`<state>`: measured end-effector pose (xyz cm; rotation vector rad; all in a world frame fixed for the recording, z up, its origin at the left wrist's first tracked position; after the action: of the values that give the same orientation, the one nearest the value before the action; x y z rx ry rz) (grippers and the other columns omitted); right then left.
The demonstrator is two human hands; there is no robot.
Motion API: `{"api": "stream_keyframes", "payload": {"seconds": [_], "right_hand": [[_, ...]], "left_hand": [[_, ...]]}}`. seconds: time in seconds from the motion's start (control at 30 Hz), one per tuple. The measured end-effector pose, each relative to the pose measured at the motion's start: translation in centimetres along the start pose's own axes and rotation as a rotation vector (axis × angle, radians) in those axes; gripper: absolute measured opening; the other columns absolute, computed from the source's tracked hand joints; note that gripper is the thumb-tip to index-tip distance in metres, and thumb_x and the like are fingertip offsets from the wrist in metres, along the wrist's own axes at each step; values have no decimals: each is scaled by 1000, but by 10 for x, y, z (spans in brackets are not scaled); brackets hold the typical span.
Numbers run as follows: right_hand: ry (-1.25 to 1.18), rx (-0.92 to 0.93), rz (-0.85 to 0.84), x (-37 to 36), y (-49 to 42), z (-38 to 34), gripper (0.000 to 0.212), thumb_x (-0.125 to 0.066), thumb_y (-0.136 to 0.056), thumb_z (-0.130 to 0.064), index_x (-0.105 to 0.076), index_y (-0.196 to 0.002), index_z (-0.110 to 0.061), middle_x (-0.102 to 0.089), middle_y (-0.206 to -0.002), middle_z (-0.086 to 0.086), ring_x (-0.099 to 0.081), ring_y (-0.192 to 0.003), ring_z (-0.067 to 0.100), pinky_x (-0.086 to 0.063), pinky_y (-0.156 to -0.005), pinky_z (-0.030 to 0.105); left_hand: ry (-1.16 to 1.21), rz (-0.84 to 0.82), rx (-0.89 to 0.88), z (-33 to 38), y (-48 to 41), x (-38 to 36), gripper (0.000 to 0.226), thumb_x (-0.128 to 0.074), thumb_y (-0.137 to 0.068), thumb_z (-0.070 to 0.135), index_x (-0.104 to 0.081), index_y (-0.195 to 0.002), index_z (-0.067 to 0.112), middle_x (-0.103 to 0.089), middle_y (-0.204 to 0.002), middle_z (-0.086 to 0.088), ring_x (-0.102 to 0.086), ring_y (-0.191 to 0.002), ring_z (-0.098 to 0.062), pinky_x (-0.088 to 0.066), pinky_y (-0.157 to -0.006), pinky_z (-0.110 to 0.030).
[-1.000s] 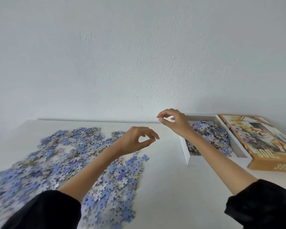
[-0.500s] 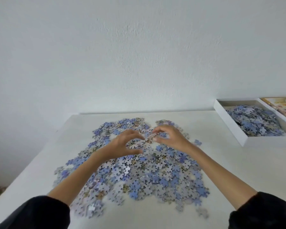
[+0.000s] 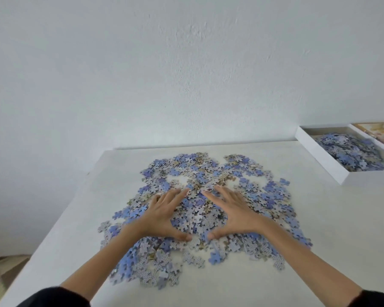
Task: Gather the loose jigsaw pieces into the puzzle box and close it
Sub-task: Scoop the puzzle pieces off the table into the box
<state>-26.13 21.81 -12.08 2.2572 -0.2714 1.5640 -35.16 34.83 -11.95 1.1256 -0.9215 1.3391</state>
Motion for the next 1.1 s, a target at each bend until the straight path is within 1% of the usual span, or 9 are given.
{"api": "stream_keyframes", "payload": {"seconds": [0.23, 0.4, 0.57, 0.73, 0.8, 0.83, 0.87, 0.97, 1.1], "right_hand": [[38, 7, 228, 16, -18, -2, 86, -23, -58, -87, -28, -135, -49, -12, -150, -16, -15, -136, 13, -16, -110, 41], [-40, 35, 320, 27, -22, -6, 73, -38, -67, -70, -46, -127, -29, -35, -132, -11, -30, -120, 2, -24, -98, 26], [-214, 48, 388, 32, -23, 0, 39, -52, -72, -53, -56, -101, -27, -48, -111, -16, -54, -97, 8, -39, -92, 28], [-324, 61, 560, 46, -20, 10, 8, -61, -80, -26, -58, -86, -22, -62, -96, -14, -62, -68, 1, -53, -56, 20], [-360, 51, 585, 46, -21, 16, 11, -64, -80, -19, -59, -88, -25, -59, -89, -21, -60, -71, -2, -55, -60, 24], [-365, 45, 578, 45, -23, 18, 11, -63, -81, -21, -60, -89, -26, -58, -88, -22, -61, -74, 1, -56, -62, 29], [-370, 46, 568, 43, -23, 18, 10, -59, -82, -27, -60, -92, -27, -58, -89, -21, -62, -76, 5, -57, -65, 32], [-334, 69, 505, 41, -23, 11, 47, -43, -76, -63, -59, -107, -31, -53, -107, -9, -52, -96, 7, -46, -85, 27], [-92, 108, 222, 22, -26, -12, 97, -35, -55, -84, -11, -141, -45, -12, -147, -12, -9, -129, 1, -18, -106, 34]], "left_hand": [[52, 224, 21, -1, -3, 21, 91, -36, -64, 81, -19, -143, 39, -44, -129, 6, -39, -113, -9, -31, -96, -30], [89, 209, -34, 9, -18, 28, 59, -63, -74, 24, -47, -131, 27, -60, -116, 5, -50, -82, 0, -29, -56, -6], [177, 245, -39, 6, -19, 29, 51, -60, -81, 19, -47, -127, 36, -59, -121, 10, -49, -54, 10, -34, -42, -11], [364, 333, -90, 7, -20, 41, 44, -55, -86, 46, -37, -125, 54, -57, -123, 15, -35, -38, -10, -44, -44, -17], [440, 351, -91, 6, -20, 48, 38, -56, -86, 47, -44, -122, 52, -58, -122, 20, -26, -54, 2, -51, -54, -17], [472, 360, -81, 5, -19, 52, 35, -60, -87, 39, -50, -120, 45, -63, -116, 19, -53, -64, -29, -45, -50, -13], [494, 379, -75, 2, -18, 54, 34, -63, -87, 31, -54, -119, 39, -62, -110, 19, -35, -38, -17, -36, -44, -12], [542, 423, -50, -6, -14, 57, 30, -65, -85, 28, -56, -113, 37, -61, -85, 22, -25, -40, -13, -25, -42, -20], [614, 488, -8, -16, -11, 61, 31, -69, -81, 26, -55, -103, 42, -60, -70, 13, -27, -39, -7, -29, -44, -22]]}}
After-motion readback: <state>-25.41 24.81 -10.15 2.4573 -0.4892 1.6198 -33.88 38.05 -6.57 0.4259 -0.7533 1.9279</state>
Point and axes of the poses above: each hand's wrist, its own y-axis away from the middle knuckle, its own x-axis out of the back of the hand, z = x × y, the point moved 9 cm from there along -y, towards the middle knuckle
